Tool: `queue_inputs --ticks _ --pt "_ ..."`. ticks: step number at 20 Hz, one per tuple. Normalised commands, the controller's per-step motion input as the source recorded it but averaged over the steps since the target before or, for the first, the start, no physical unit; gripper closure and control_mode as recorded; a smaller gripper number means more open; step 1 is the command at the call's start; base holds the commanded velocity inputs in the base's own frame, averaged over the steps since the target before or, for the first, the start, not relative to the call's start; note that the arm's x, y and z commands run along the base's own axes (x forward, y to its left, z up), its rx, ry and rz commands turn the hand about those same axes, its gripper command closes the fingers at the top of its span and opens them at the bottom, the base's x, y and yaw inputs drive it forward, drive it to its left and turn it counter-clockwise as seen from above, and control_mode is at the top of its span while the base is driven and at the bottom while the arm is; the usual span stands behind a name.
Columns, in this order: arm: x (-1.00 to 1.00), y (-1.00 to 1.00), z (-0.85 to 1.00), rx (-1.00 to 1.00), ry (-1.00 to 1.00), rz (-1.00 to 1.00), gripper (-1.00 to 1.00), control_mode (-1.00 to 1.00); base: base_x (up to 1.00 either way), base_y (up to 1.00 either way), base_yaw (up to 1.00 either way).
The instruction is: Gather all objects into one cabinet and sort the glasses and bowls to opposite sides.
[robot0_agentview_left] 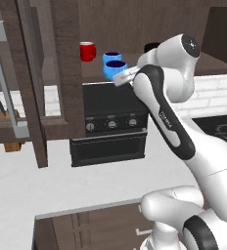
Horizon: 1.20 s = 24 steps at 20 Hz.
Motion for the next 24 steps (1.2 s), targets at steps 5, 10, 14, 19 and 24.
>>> queue_inputs --ticks 5,10,14,19,24 --pt "0.46 0.19 0.0 0.0 0.0 -0.01 1.0 -1.0 0.0 0.0 0.0" --pt "0.45 0.23 -0.01 0.0 0.0 -0.01 1.0 -1.0 0.0 0.0 0.0" --pt "0.42 0.21 -0.15 0.0 0.01 -0.01 1.0 -1.0 0.0 0.0 0.0" --pt "0.36 0.16 -0.34 0.0 0.02 -0.01 1.0 -1.0 0.0 0.0 0.0" --pt "0.53 0.07 -0.01 0.0 0.0 -0.01 1.0 -1.0 0.0 0.0 0.0"
